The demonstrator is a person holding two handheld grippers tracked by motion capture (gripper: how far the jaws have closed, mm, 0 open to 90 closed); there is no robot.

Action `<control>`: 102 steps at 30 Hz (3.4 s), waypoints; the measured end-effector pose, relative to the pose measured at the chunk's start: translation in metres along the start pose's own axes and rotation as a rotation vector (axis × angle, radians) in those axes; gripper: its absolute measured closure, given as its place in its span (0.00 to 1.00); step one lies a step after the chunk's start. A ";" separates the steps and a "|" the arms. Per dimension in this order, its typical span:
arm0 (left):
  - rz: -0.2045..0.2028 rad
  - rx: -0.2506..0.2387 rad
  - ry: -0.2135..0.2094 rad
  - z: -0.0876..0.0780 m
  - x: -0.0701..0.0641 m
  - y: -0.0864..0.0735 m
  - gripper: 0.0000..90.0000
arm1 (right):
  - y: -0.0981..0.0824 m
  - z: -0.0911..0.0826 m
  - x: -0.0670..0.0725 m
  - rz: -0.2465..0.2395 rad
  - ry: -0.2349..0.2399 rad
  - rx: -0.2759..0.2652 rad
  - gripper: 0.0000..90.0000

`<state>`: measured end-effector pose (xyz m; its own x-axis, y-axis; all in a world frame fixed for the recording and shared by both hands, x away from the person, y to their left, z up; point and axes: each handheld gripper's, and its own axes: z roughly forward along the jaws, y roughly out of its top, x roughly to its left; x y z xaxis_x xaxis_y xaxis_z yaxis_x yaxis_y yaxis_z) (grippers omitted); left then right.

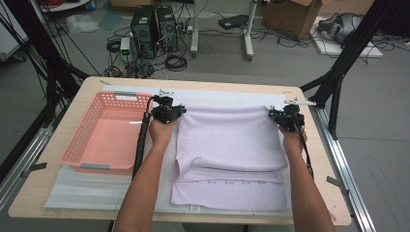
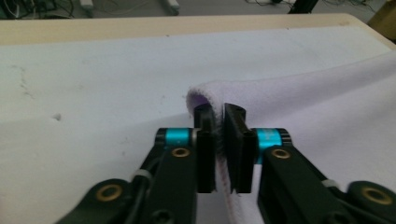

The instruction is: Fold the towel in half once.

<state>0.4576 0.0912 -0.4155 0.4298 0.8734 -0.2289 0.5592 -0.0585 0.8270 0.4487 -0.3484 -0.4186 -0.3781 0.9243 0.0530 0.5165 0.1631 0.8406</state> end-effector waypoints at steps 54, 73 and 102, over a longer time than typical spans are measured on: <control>0.116 -0.092 -0.211 -0.167 -0.068 -0.160 0.57 | -0.137 -0.159 0.077 -0.082 0.117 0.106 0.75; 0.090 0.002 -0.275 -0.172 -0.080 -0.160 0.97 | -0.144 -0.192 0.089 -0.124 0.138 0.092 0.99; 0.027 0.022 -0.193 -0.152 -0.061 -0.141 0.67 | -0.155 -0.202 0.076 -0.044 0.067 0.107 0.79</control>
<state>0.2450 0.1195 -0.4398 0.5716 0.7628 -0.3023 0.5597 -0.0930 0.8235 0.1843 -0.3729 -0.4360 -0.4508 0.8908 0.0563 0.5763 0.2423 0.7805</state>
